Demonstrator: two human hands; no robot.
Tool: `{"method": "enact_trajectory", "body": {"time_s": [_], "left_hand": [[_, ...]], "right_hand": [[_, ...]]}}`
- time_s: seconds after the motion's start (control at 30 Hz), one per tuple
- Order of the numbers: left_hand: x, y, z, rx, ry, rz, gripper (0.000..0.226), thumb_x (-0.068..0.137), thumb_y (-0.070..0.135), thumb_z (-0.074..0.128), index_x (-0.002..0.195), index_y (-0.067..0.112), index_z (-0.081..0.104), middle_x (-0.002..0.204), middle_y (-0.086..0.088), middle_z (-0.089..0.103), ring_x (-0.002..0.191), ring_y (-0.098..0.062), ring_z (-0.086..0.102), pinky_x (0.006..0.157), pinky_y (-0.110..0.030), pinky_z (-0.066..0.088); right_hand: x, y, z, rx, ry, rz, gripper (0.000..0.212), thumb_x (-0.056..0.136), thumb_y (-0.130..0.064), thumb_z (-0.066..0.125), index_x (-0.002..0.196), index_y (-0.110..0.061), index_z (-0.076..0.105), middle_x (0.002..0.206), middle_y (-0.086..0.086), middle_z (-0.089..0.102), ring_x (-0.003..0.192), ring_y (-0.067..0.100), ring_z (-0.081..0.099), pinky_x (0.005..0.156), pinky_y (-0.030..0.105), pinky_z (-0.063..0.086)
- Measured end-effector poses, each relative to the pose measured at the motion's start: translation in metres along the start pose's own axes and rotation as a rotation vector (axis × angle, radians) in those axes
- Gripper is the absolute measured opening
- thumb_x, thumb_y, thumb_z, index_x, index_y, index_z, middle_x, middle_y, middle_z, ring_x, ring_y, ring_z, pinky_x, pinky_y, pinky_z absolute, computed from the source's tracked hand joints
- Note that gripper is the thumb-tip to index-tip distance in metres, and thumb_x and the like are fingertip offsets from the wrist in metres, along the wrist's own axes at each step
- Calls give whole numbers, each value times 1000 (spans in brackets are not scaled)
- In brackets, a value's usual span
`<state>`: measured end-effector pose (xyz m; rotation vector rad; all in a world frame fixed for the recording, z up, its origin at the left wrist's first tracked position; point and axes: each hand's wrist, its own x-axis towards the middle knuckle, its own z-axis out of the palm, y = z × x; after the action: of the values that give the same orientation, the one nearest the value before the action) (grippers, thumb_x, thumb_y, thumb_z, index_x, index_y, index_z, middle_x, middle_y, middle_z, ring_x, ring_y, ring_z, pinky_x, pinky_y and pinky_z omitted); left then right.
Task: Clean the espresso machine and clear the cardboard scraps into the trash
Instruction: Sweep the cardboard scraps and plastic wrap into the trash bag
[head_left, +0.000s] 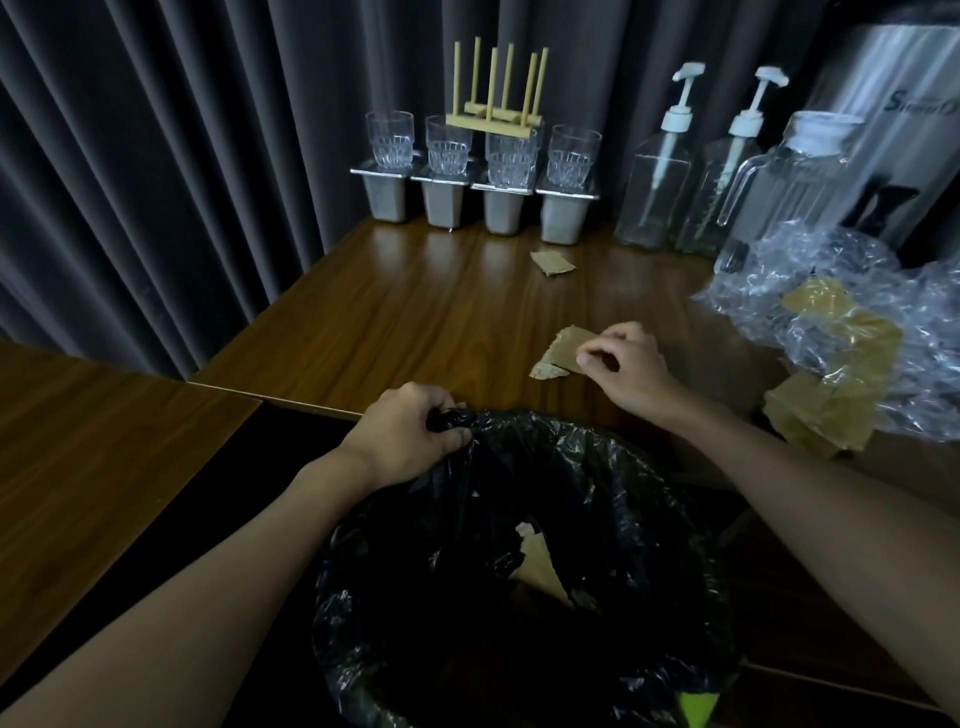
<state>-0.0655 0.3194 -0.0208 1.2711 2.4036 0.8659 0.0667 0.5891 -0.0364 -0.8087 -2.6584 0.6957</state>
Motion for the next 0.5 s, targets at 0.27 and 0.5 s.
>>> {"method": "enact_trajectory", "body": {"time_s": [0.27, 0.5], "left_hand": [[-3, 1, 1, -10, 8, 1, 15, 88, 30, 73, 91, 15, 69, 83, 21, 59, 78, 2, 56, 58, -4, 35], [-2, 1, 1, 4, 9, 0, 15, 88, 30, 73, 90, 16, 69, 79, 22, 56, 76, 4, 53, 59, -5, 34]], "right_hand": [[10, -11, -9, 66, -52, 185, 55, 78, -35, 77, 120, -28, 42, 124, 1, 46, 119, 22, 42, 103, 48, 35], [3, -22, -28, 687, -69, 329, 43, 88, 2, 64, 129, 0, 53, 120, 15, 58, 106, 22, 58, 89, 33, 52]]}}
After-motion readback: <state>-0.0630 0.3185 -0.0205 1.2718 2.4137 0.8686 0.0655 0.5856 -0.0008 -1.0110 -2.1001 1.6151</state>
